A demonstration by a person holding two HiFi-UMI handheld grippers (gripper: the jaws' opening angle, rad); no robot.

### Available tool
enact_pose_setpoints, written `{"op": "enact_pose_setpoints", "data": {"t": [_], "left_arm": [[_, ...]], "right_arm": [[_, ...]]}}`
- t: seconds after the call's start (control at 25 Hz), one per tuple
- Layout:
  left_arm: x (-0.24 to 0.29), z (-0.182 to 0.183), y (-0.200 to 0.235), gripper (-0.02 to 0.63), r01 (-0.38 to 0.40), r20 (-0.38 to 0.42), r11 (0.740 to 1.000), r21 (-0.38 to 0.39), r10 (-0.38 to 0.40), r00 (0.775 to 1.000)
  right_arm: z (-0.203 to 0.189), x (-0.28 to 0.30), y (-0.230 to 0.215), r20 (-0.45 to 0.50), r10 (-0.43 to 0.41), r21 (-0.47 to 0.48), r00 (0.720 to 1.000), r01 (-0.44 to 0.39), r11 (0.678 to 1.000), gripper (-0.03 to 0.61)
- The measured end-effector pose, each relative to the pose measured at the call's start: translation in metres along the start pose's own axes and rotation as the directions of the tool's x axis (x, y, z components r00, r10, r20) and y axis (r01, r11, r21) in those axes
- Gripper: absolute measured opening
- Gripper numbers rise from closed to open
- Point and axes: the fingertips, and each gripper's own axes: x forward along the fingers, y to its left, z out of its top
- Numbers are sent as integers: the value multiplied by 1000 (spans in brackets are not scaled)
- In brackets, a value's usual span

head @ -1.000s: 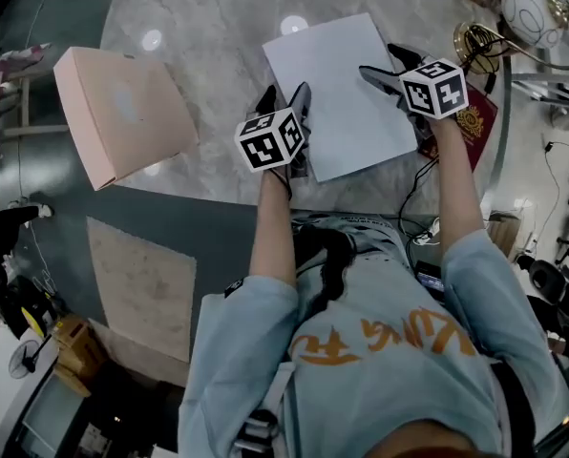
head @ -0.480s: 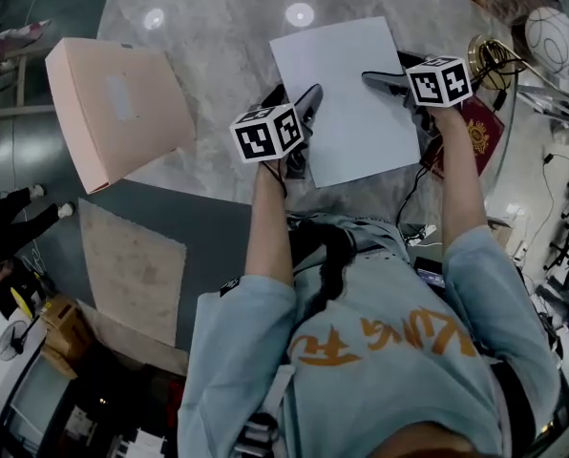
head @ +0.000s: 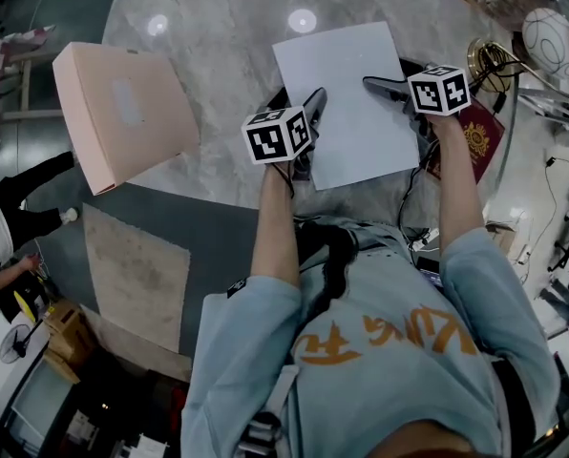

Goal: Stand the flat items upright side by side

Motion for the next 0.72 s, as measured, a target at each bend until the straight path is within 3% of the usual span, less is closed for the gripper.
{"op": "enact_pose_setpoints", "data": {"t": [0.36, 0.72], "left_arm": [[-26, 22, -18, 356, -24, 70, 988, 151, 14, 997], [-63, 56, -36, 356, -59, 172, 952, 299, 7, 985]], "right_arm": [[21, -28, 21, 113, -39, -96, 993, 50, 994, 433], [55, -63, 54, 250, -88, -203, 964, 141, 969, 420]]}}
